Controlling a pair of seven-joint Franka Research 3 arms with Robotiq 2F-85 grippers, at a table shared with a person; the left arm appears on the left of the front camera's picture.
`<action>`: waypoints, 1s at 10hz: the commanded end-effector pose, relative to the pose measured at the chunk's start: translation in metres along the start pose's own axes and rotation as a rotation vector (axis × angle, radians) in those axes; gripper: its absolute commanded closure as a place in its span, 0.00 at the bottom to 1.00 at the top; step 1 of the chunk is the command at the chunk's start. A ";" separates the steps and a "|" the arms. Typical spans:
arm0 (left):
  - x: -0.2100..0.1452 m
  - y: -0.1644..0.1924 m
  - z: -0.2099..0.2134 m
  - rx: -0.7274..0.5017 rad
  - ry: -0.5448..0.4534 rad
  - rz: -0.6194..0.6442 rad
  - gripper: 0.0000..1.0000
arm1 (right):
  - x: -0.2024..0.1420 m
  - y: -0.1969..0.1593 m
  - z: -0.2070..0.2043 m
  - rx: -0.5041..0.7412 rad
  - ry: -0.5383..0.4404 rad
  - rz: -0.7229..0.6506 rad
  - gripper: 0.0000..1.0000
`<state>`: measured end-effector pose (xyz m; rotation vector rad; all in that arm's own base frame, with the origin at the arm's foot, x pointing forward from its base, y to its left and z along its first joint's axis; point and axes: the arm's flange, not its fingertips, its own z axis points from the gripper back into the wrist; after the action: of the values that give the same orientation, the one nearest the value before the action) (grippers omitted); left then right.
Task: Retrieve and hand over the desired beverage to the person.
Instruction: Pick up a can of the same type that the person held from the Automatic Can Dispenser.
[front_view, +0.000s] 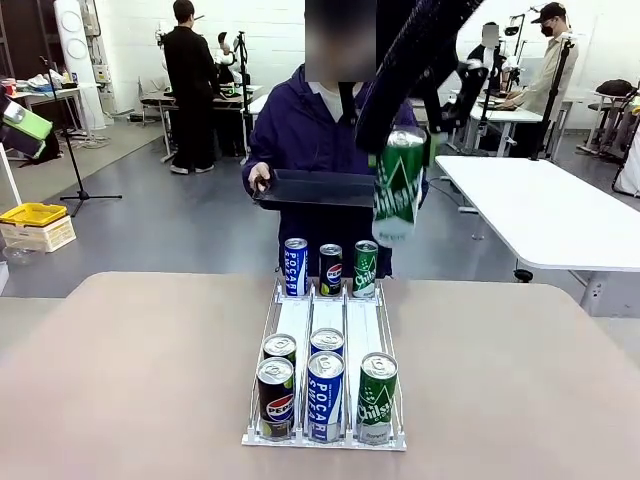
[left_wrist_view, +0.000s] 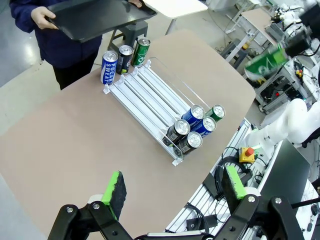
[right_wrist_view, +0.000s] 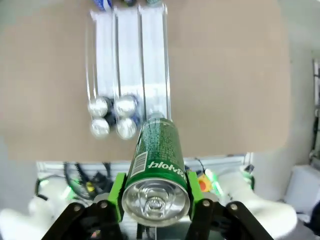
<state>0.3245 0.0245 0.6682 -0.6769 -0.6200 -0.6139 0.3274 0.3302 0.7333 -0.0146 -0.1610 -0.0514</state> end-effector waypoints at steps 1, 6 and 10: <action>-0.001 0.000 0.000 -0.017 -0.011 -0.015 0.00 | 0.033 0.008 0.005 0.022 -0.050 0.049 1.00; -0.001 0.000 0.000 -0.017 -0.011 -0.015 0.00 | 0.082 -0.022 -0.022 0.130 -0.024 0.154 1.00; -0.001 0.000 0.000 -0.017 -0.011 -0.015 0.00 | 0.080 -0.009 -0.020 0.073 -0.043 0.127 1.00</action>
<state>0.3244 0.0247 0.6682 -0.6772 -0.6203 -0.6136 0.4104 0.3182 0.7237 0.0567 -0.1916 0.1023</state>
